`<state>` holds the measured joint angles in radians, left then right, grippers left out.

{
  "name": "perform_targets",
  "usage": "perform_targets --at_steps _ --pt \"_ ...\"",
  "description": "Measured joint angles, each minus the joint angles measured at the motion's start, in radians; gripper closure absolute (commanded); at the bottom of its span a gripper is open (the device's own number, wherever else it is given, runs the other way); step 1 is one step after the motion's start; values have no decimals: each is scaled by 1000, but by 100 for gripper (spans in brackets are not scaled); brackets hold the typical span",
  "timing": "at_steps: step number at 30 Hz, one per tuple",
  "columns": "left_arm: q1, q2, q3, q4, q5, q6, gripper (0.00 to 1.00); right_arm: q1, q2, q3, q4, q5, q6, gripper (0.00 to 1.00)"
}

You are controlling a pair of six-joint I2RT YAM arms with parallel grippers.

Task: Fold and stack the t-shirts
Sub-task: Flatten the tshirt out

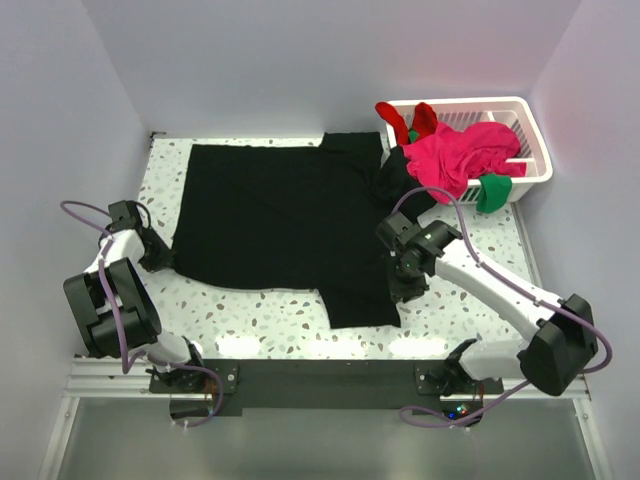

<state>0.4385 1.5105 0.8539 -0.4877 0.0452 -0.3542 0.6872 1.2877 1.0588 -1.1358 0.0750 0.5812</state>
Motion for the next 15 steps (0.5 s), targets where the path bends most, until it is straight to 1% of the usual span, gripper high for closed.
perform_targets --at_steps 1,2,3,4,8,13,15 --pt "0 0 0 0 1 0 100 -11 17 -4 0 13 2 42" --pt "0 0 0 1 3 2 100 -20 35 -7 0 19 5 35" --pt "0 -1 0 1 5 3 100 -27 52 -13 2 26 5 29" --pt "0 -2 0 1 8 6 100 -31 66 -22 6 32 5 27" --pt "0 -10 0 2 20 8 100 -33 55 -88 29 22 3 29" --pt "0 -12 0 2 32 8 100 -33 3 -230 109 -43 14 44" --pt "0 -12 0 3 34 8 100 -33 2 -291 161 -84 31 47"
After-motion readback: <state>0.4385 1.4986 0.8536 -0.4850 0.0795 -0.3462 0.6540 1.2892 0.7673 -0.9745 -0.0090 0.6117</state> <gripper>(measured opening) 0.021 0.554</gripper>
